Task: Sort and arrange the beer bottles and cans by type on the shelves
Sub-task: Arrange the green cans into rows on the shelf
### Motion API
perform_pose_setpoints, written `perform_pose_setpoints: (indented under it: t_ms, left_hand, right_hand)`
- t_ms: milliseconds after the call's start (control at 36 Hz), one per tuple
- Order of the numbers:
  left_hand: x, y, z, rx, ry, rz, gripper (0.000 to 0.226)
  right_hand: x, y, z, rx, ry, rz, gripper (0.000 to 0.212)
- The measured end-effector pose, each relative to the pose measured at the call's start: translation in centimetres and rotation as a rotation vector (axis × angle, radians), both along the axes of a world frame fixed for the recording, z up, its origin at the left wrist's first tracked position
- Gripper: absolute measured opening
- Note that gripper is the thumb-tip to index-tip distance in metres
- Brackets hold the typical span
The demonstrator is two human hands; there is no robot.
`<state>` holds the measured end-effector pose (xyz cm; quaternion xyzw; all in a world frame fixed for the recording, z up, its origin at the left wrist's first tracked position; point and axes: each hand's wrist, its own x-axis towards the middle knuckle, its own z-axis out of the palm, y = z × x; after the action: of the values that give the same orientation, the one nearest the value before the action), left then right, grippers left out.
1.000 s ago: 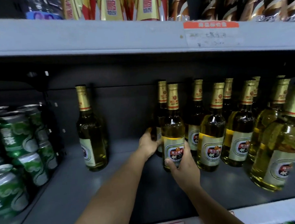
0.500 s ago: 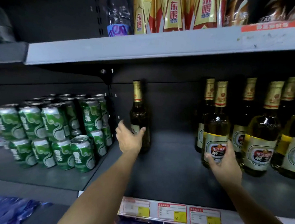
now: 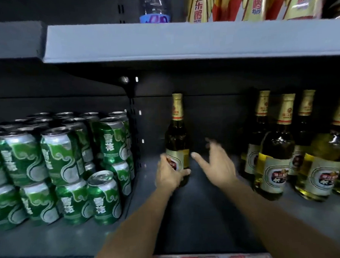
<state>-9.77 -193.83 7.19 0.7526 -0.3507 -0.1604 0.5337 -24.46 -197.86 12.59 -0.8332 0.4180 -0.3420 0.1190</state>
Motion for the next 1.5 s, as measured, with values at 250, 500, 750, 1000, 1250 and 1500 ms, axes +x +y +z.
perform_pose_setpoints:
  t_ms: [250, 500, 750, 1000, 1250, 1500]
  left_hand:
    - [0.1, -0.2, -0.6, 0.065, -0.154, -0.001, 0.085]
    - [2.0, 0.5, -0.8, 0.045, -0.147, -0.018, 0.073]
    - [1.9, -0.4, -0.6, 0.102, -0.189, 0.026, 0.078]
    - [1.5, -0.8, -0.6, 0.078, -0.211, -0.015, 0.077]
    - [-0.1, -0.7, -0.1, 0.092, -0.177, -0.06, 0.083]
    - [-0.3, 4.4, 0.8, 0.174, -0.235, -0.107, 0.074]
  right_hand:
    - [6.5, -0.5, 0.8, 0.252, 0.006, -0.008, 0.066]
    - [7.3, -1.4, 0.8, 0.265, 0.011, 0.044, 0.056]
    - [7.8, -2.3, 0.5, 0.315, -0.036, 0.072, 0.058]
    - [7.1, -2.2, 0.8, 0.35, -0.072, 0.057, 0.054]
    - [7.0, -2.9, 0.2, 0.355, -0.034, 0.08, 0.044]
    - [6.1, -1.2, -0.7, 0.21, -0.044, -0.019, 0.046]
